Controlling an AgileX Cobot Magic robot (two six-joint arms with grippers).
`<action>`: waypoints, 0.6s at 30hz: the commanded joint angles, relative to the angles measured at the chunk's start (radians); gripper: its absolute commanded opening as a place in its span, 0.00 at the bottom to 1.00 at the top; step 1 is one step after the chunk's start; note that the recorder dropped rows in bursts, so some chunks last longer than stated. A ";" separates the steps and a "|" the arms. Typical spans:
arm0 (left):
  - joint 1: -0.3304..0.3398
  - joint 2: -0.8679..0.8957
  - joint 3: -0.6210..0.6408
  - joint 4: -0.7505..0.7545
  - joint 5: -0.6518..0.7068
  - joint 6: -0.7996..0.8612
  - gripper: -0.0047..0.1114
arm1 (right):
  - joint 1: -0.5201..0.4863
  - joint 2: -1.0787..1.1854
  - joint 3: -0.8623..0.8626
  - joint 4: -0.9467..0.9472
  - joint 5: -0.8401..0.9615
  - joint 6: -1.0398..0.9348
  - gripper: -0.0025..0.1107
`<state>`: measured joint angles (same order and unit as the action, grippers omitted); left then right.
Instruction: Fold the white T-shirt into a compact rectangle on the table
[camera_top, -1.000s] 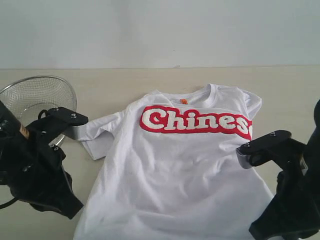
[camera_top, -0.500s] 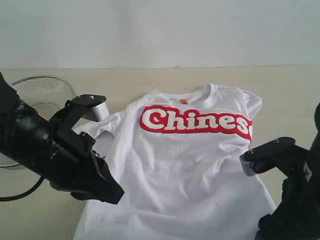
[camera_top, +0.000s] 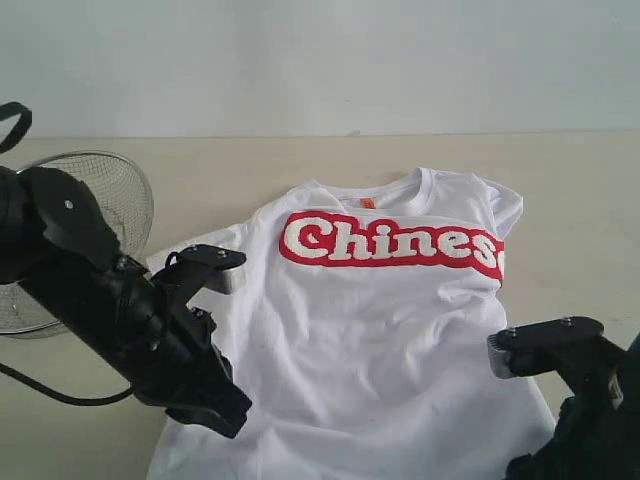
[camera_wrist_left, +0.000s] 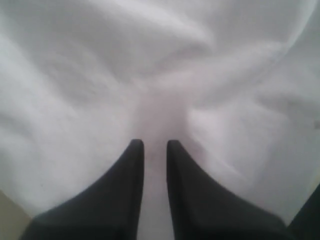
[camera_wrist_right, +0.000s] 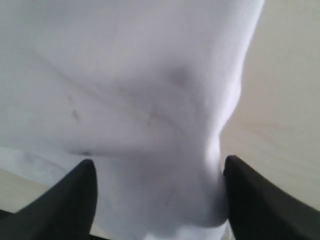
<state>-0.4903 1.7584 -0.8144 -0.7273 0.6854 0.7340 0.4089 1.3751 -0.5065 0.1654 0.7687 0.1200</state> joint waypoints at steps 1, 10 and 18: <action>-0.008 0.048 -0.016 0.037 -0.016 -0.004 0.18 | -0.003 -0.003 0.006 -0.010 -0.010 0.023 0.46; -0.008 0.064 -0.040 0.321 -0.084 -0.266 0.18 | -0.003 -0.003 0.006 -0.032 0.021 0.053 0.54; -0.008 0.064 -0.045 0.328 -0.055 -0.271 0.18 | -0.003 -0.025 0.004 -0.044 -0.059 0.080 0.02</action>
<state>-0.4903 1.8228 -0.8568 -0.4048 0.6232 0.4728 0.4089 1.3691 -0.5065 0.1309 0.7338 0.1892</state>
